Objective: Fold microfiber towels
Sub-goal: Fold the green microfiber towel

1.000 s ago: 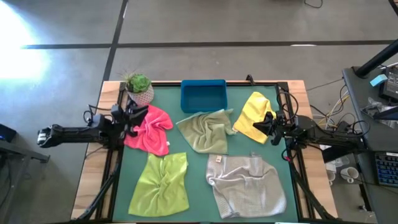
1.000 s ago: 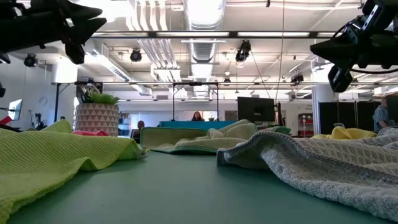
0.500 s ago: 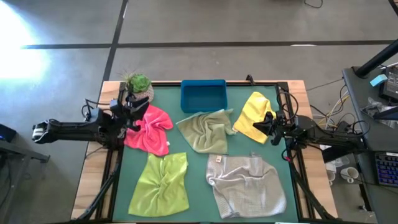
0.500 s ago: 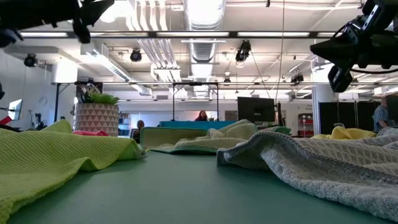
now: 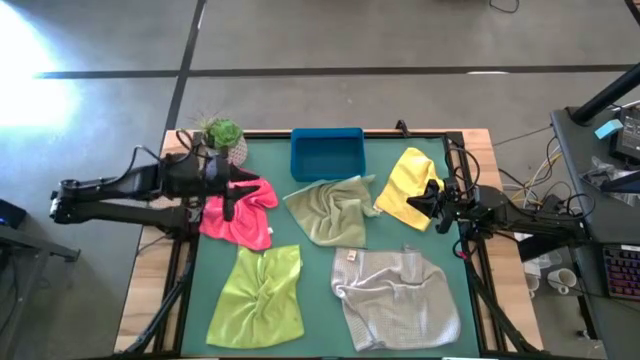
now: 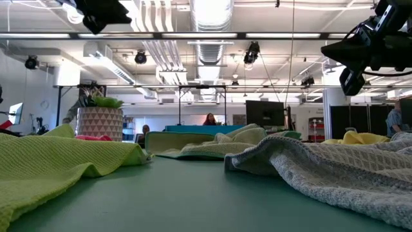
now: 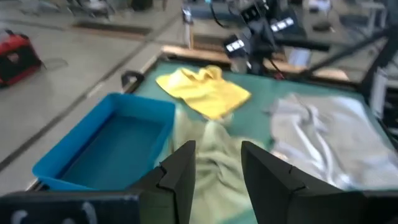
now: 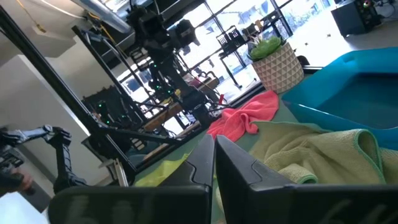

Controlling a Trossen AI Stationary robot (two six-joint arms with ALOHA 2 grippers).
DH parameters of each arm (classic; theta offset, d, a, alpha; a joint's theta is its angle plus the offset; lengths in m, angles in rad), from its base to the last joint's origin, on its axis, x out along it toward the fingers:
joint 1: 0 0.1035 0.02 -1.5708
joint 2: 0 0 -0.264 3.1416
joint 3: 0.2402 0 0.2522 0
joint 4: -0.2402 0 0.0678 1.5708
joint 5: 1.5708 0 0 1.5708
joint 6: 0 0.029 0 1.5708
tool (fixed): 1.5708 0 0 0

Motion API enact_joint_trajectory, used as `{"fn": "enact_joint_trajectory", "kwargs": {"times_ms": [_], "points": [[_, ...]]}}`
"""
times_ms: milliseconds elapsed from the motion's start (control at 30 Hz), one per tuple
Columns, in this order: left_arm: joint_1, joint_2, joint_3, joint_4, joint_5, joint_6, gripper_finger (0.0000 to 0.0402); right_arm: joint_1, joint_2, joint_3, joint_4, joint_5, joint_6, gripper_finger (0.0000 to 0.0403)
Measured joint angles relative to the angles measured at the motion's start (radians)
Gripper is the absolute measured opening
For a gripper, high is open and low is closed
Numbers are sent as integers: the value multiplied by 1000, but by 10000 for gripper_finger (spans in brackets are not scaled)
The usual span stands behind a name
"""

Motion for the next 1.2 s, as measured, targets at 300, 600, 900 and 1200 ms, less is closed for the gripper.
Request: {"fn": "enact_joint_trajectory", "kwargs": {"times_ms": [300, 600, 900, 1200], "points": [[-54, 102, 157, -303, 197, -5, 114, 0, 0, 0, 0, 0, 0, 9], [-264, 207, 151, -409, 258, -149, 114, 0, 0, 0, 0, 0, 0, 9], [-502, 350, 148, -437, 260, -364, 114, 0, 0, 0, 0, 0, 0, 9], [-672, 446, 153, -447, 265, -601, 114, 0, 0, 0, 0, 0, -51, 9]]}}
